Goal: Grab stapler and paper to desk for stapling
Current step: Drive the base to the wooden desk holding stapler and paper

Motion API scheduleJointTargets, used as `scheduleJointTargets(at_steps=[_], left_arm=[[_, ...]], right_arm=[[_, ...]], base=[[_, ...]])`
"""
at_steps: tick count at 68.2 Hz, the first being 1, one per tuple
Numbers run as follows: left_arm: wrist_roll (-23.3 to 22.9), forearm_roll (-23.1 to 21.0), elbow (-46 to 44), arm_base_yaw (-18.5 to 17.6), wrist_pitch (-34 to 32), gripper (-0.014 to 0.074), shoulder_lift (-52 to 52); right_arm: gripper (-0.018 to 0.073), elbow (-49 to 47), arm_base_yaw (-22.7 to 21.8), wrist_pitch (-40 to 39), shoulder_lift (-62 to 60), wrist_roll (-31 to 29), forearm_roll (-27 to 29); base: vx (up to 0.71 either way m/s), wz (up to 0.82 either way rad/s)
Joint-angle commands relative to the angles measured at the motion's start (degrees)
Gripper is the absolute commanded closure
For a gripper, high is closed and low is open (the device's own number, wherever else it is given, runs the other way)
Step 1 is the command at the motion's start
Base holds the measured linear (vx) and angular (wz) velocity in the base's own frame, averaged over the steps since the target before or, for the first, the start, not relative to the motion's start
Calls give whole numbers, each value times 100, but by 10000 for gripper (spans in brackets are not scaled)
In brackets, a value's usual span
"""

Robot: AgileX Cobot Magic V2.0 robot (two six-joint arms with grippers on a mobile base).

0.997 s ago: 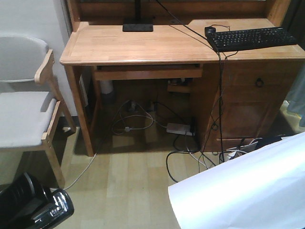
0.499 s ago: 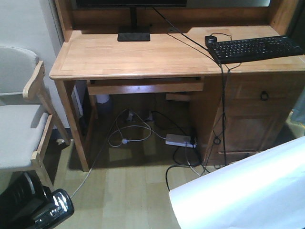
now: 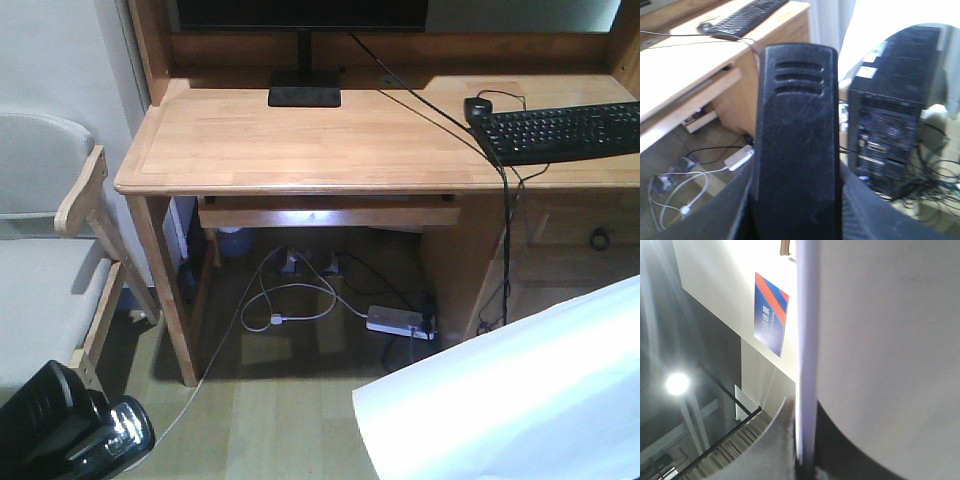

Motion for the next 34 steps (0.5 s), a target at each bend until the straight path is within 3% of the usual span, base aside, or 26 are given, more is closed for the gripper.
scheduleJointTargets(at_steps=[1, 34], left_arm=[[-3, -371, -170, 14, -428, 603, 35], [-3, -371, -170, 14, -428, 603, 35]], right_arm=[[562, 28, 6, -331, 48, -65, 25], [562, 28, 6, -326, 48, -65, 25]], base=[[19, 6], [20, 2]])
